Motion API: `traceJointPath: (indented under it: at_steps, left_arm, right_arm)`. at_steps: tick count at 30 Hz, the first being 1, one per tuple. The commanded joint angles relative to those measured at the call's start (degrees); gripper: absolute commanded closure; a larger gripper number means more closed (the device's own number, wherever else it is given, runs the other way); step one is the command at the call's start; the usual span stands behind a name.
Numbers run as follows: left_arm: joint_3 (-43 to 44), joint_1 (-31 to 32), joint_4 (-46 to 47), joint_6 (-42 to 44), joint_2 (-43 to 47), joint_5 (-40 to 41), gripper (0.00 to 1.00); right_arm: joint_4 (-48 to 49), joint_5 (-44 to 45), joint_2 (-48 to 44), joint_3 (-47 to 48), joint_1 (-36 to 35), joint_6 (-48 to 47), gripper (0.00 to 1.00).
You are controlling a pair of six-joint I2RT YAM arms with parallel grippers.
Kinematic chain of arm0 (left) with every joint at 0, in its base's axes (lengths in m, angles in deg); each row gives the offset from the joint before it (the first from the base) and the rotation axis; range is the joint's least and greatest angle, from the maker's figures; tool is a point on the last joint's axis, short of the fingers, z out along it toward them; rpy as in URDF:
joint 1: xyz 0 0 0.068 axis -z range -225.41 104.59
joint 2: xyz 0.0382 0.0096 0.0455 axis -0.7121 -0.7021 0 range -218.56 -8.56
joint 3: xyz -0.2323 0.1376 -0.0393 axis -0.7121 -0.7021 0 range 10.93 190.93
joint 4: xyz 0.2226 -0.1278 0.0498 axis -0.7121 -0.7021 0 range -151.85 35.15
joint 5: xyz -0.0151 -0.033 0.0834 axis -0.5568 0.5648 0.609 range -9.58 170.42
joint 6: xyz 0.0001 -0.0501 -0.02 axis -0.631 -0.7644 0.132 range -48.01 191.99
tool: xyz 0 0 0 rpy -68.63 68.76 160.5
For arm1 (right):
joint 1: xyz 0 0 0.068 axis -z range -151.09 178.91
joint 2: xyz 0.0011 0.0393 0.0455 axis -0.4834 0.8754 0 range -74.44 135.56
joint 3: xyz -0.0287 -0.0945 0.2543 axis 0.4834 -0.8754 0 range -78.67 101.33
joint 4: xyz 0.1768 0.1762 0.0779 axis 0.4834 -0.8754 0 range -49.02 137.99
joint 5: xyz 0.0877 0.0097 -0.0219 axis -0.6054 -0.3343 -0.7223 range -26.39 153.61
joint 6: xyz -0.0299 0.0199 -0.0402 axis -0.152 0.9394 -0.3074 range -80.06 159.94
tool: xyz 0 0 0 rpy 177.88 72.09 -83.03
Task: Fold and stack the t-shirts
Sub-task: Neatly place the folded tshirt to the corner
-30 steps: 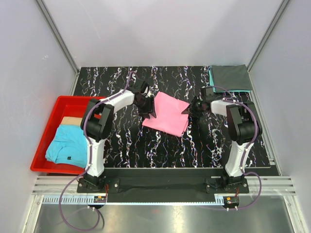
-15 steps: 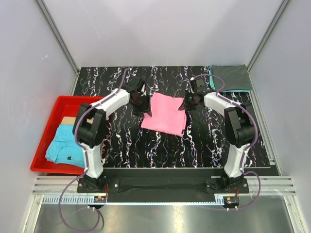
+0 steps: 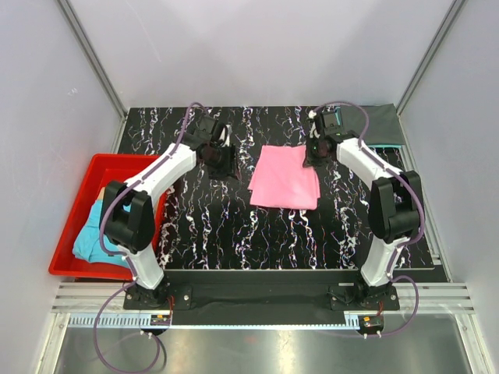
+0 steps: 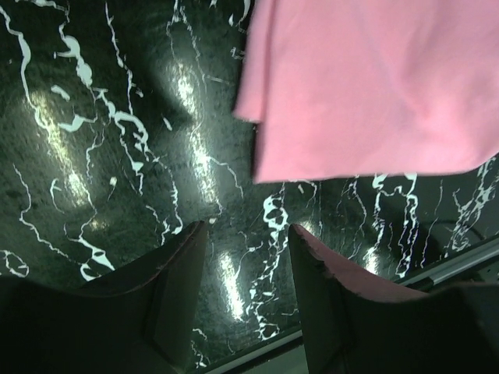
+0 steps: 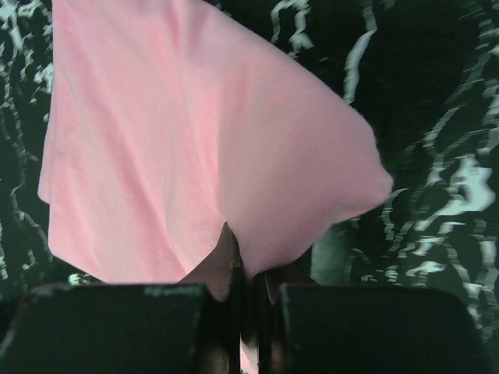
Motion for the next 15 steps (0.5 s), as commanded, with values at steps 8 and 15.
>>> traceJointPath:
  at_steps: [8,15]
  left_arm:
    - [-8.4,0.1,6.1,2.5,7.3,-5.2,0.48]
    - [-11.9,0.5,9.0,2.5,8.6,-11.5,0.48]
  right_arm:
    - [-2.8,12.1,0.2,9.9,4.4,-14.2,1.0]
    - [-0.1,15.7,3.4,15.6,7.1,-22.5,1.0]
